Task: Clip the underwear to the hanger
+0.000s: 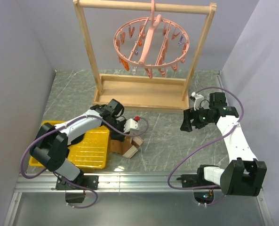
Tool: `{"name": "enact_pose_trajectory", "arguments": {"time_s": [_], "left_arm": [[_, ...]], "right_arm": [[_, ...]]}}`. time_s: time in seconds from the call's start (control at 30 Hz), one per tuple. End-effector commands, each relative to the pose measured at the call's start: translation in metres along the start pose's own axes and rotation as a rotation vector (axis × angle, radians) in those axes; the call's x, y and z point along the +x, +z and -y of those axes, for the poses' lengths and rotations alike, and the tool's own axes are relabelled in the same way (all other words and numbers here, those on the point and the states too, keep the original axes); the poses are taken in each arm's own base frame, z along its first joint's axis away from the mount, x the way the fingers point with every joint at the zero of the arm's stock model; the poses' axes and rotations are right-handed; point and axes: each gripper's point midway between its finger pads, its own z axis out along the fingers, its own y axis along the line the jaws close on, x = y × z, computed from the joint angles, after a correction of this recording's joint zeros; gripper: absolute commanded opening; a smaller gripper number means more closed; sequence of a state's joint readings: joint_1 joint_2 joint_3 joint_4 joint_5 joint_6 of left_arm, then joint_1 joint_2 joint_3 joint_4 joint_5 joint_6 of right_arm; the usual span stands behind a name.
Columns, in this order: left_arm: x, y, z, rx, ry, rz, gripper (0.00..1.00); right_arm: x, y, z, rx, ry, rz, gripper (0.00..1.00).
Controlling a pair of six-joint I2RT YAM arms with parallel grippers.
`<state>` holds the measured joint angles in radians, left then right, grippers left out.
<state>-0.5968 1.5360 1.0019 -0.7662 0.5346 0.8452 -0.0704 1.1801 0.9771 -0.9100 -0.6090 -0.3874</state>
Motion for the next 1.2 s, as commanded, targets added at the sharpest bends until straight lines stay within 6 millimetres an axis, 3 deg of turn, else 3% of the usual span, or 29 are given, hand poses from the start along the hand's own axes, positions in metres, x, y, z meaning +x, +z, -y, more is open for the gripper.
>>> {"name": "enact_pose_trajectory", "arguments": {"time_s": [0.0, 0.1, 0.2, 0.3, 0.47, 0.57, 0.63, 0.73, 0.87, 0.93, 1.03, 1.17], "left_arm": [[-0.051, -0.008, 0.002, 0.040, 0.030, 0.167, 0.21], [-0.042, -0.003, 0.000, 0.049, 0.035, 0.133, 0.27], [-0.043, -0.005, 0.005, 0.066, 0.039, 0.156, 0.32], [-0.051, -0.011, 0.008, 0.045, 0.011, 0.200, 0.29], [-0.047, -0.020, 0.029, 0.050, 0.103, 0.204, 0.28], [-0.037, -0.012, 0.043, 0.034, 0.160, 0.151, 0.31], [-0.040, -0.010, 0.036, -0.011, 0.176, 0.170, 0.43], [-0.053, -0.009, 0.024, -0.059, 0.230, 0.173, 0.51], [-0.067, -0.006, 0.006, -0.083, 0.271, 0.169, 0.52], [-0.073, -0.006, -0.001, -0.096, 0.289, 0.176, 0.53], [-0.073, 0.001, 0.001, -0.088, 0.314, 0.167, 0.53], [-0.071, 0.009, 0.003, -0.083, 0.341, 0.149, 0.52]], "right_arm": [[-0.006, 0.015, -0.033, -0.168, -0.021, 0.038, 0.89], [-0.017, 0.037, -0.058, -0.269, -0.011, 0.071, 0.86], [-0.032, 0.056, -0.067, -0.288, -0.024, 0.103, 0.82], [-0.034, 0.071, -0.085, -0.340, -0.043, 0.064, 0.78], [-0.014, 0.091, -0.104, -0.393, -0.044, -0.005, 0.75], [-0.012, 0.097, -0.103, -0.391, -0.016, -0.003, 0.74], [-0.010, 0.101, -0.100, -0.379, 0.012, -0.011, 0.73], [-0.009, 0.109, -0.101, -0.384, 0.048, -0.029, 0.72], [-0.010, 0.126, -0.105, -0.372, 0.037, -0.070, 0.69], [-0.001, 0.140, -0.109, -0.365, 0.021, -0.119, 0.68], [0.002, 0.161, -0.109, -0.355, 0.013, -0.165, 0.68], [-0.012, 0.181, -0.113, -0.342, -0.007, -0.181, 0.66]]}}
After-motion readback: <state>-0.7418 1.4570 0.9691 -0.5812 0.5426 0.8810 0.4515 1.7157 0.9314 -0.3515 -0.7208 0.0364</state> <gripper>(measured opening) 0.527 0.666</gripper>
